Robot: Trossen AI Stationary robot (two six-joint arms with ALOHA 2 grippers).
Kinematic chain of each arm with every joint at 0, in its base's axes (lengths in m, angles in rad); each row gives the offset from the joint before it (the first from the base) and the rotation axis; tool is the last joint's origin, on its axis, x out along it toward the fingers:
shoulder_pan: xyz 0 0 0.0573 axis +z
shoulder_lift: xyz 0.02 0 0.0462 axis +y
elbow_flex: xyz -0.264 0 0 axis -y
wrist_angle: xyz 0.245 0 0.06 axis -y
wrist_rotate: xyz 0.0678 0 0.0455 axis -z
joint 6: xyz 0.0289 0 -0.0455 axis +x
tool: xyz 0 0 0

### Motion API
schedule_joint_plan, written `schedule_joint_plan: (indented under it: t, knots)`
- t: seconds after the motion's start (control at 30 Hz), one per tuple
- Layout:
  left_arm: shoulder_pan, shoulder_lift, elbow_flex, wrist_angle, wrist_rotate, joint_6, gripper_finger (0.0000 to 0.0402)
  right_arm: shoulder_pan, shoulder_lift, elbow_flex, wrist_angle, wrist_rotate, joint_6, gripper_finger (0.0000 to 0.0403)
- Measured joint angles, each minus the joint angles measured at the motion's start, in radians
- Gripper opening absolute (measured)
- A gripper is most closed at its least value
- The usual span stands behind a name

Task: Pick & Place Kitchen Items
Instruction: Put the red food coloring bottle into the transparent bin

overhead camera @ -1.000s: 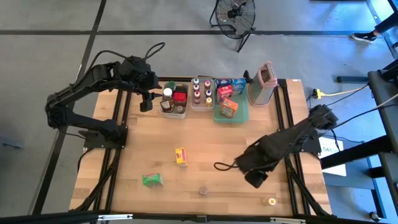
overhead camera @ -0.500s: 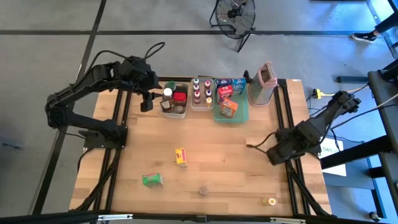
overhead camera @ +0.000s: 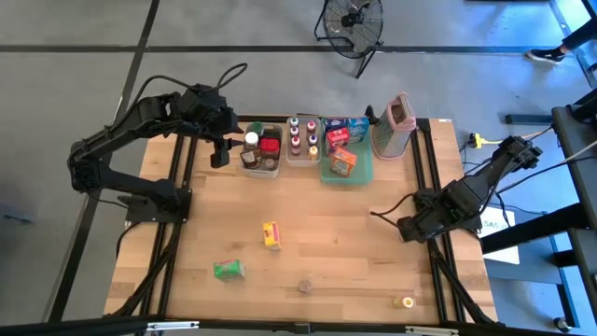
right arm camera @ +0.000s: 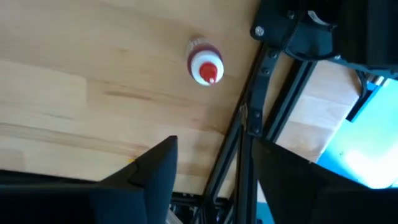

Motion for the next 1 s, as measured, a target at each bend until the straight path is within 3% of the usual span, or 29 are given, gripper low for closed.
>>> schedule_joint_plan:
  t: [0.33,0.47,1.0]
  knots:
    - [0.0,0.0,0.0,0.0,0.0,-0.002,0.0141,0.0,0.0,-0.124,0.02,-0.015,0.039,0.0263]
    - [0.0,0.0,0.0,0.0,0.0,-0.003,0.0141,-0.001,0.0,-0.15,0.083,0.062,0.041,0.0266]
    - [0.0,0.0,0.0,-0.001,0.0,-0.005,0.0141,-0.001,0.0,-0.275,0.243,0.054,0.053,0.0266]
